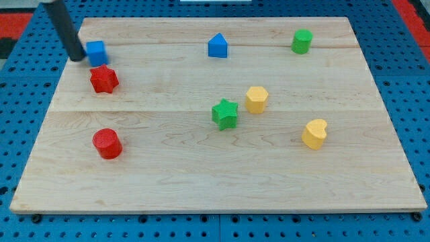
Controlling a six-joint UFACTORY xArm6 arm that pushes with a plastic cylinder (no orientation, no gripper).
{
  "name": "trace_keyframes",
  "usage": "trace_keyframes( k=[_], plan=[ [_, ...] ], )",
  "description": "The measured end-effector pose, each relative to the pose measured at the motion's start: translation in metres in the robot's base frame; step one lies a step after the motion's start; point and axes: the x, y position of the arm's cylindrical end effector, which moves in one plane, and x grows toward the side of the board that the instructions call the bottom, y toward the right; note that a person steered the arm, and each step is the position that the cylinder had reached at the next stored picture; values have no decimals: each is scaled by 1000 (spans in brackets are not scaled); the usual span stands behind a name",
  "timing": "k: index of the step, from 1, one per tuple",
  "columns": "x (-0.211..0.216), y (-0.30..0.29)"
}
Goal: Place the blue cube left to the blue triangle
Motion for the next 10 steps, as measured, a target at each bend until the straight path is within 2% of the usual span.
trace_keyframes(
  k=[1,3,4,5,7,8,10],
  plan=[
    [22,52],
    [-4,-70],
    [-3,-5],
    [-18,28],
    [-58,10],
    [-51,26],
    [-68,133]
  ],
)
